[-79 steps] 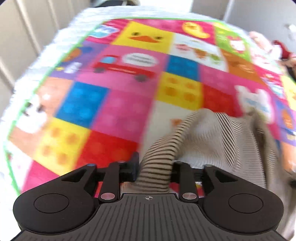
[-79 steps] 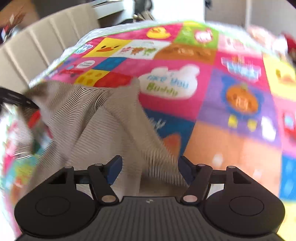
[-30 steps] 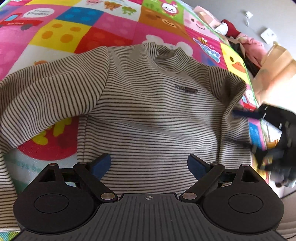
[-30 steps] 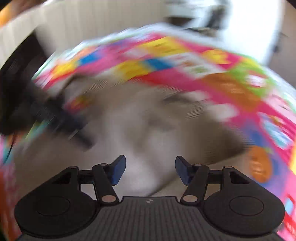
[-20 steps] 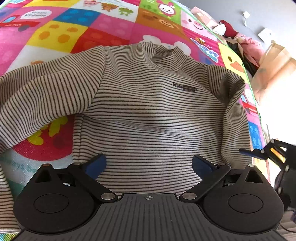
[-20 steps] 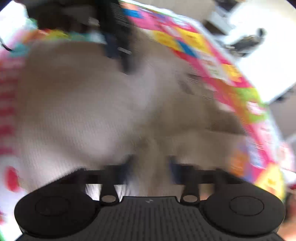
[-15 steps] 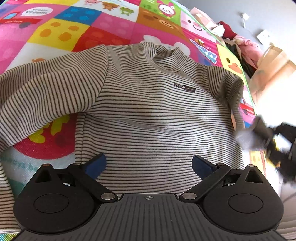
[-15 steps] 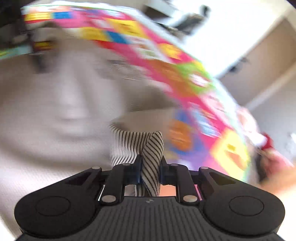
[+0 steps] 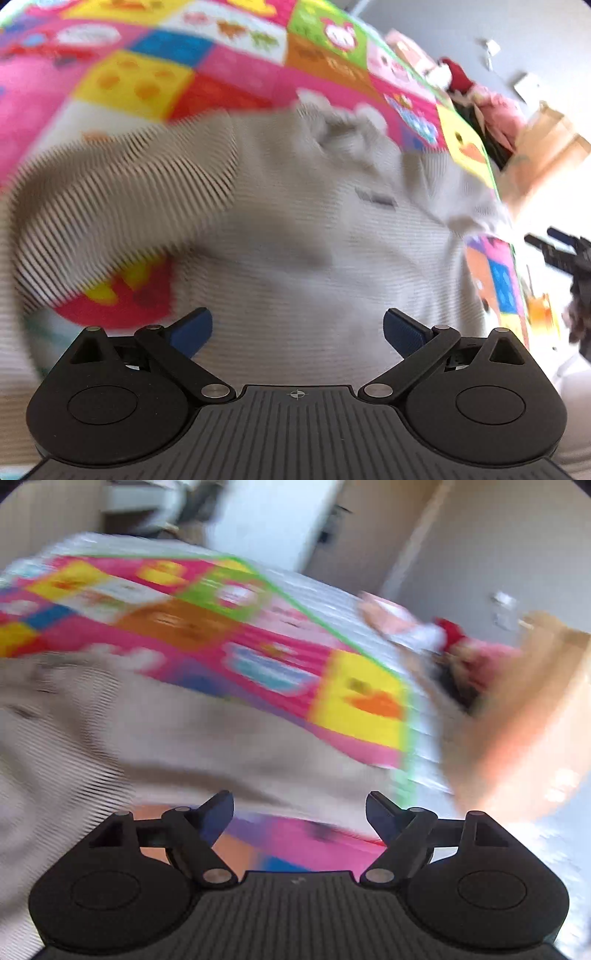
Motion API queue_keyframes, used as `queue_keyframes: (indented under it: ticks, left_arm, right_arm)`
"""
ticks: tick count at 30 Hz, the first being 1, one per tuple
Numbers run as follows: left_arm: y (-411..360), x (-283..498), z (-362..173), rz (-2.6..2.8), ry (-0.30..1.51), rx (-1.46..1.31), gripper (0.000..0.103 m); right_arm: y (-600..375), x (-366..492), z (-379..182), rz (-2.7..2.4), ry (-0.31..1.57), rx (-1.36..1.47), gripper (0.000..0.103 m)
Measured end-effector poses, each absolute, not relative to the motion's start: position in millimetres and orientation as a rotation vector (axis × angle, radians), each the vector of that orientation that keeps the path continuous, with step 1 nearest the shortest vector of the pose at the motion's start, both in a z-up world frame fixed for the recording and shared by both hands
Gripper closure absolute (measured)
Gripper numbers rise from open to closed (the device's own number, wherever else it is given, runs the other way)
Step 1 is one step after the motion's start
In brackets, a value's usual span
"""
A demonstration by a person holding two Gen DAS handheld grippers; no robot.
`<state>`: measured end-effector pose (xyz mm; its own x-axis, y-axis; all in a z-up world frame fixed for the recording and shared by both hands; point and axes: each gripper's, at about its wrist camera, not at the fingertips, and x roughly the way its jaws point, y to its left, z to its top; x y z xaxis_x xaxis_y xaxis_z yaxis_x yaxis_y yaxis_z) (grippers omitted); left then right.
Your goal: Fold clothes
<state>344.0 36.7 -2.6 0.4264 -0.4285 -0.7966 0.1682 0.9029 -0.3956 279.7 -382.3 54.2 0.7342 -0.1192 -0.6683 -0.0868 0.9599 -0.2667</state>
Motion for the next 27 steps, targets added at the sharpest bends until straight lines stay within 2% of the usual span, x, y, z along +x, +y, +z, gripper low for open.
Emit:
queue_keyframes:
  ticks: [3, 7, 11, 14, 16, 17, 19, 22, 25, 27]
  left_arm:
    - [68.1, 359.1, 1.6, -0.265, 1.040, -0.281, 0.002]
    - [121.7, 380.2, 6.5, -0.080, 1.005, -0.290, 0.009]
    - [145.1, 371.4, 14.2, -0.065, 1.018, -0.369, 0.007]
    - [135.0, 352.4, 18.0, -0.246, 1.022, -0.542, 0.004]
    - [110.8, 342.8, 12.6, -0.354, 1.043, -0.569, 0.003]
    - [98.4, 338.1, 9.6, -0.407, 1.054, -0.580, 0.003]
    - [72.5, 335.2, -2.5, -0.454, 1.094, -0.545, 0.003]
    - [51.2, 334.3, -19.6, -0.430, 1.121, -0.479, 0.002]
    - [44.5, 335.0, -20.0, -0.437, 1.115, -0.439, 0.000]
    - [42.6, 336.7, -19.9, -0.440, 1.119, -0.423, 0.000]
  right_arm:
    - [-325.3, 310.7, 49.0, 0.172, 0.715, -0.233, 0.020]
    - [-251.4, 351.8, 50.4, 0.369, 0.675, -0.191, 0.020]
    - [-192.3, 397.4, 37.6, 0.470, 0.718, -0.142, 0.021]
    - [-165.4, 426.6, 20.9, 0.481, 0.843, -0.033, 0.032]
    - [-151.2, 451.7, 3.9, 0.470, 0.951, 0.016, 0.058]
    - [-146.7, 461.8, 0.7, 0.468, 0.975, 0.040, 0.075]
    - [-145.0, 477.2, 3.3, 0.456, 0.970, 0.107, 0.076]
    - [-154.4, 501.5, 20.3, 0.354, 0.856, 0.191, 0.076]
    - [-152.7, 510.7, 29.6, 0.270, 0.766, -0.037, 0.076]
    - [-164.3, 504.1, 36.1, 0.277, 0.749, -0.063, 0.075]
